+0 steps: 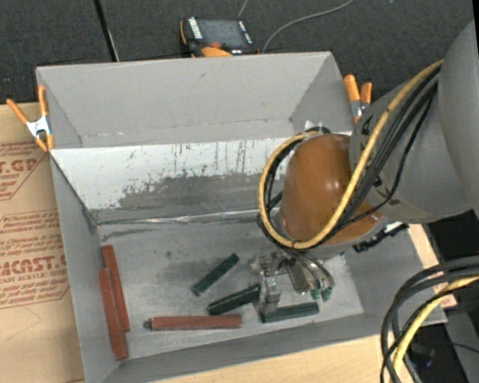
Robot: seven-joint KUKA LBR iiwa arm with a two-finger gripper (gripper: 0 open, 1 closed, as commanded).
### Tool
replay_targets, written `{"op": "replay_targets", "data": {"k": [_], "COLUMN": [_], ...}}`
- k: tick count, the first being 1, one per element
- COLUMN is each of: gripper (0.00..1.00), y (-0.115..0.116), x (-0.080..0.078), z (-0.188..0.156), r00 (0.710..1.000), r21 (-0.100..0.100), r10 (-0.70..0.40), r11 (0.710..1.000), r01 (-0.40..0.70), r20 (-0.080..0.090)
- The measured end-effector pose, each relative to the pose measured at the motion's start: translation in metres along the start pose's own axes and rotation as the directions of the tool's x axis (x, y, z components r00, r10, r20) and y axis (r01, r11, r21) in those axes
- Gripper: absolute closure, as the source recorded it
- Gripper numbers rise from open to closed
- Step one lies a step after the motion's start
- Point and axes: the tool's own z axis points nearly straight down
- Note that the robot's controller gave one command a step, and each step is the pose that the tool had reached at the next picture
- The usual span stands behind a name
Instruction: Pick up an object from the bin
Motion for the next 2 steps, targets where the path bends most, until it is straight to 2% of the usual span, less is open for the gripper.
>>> {"op": "replay_targets", "data": {"k": [1,2], "gripper": [1.00,0.00], "y": [-0.0076,-0.0079], "x": [-0.0225,-0.0204], "z": [-0.1025,-0.0980], "r00": [0.999,0.999], "r21": [0.000,0.001], "r10": [0.049,0.049], "r11": [0.999,0.999], "r01": [-0.049,-0.049], "r20": [0.007,-0.002]}}
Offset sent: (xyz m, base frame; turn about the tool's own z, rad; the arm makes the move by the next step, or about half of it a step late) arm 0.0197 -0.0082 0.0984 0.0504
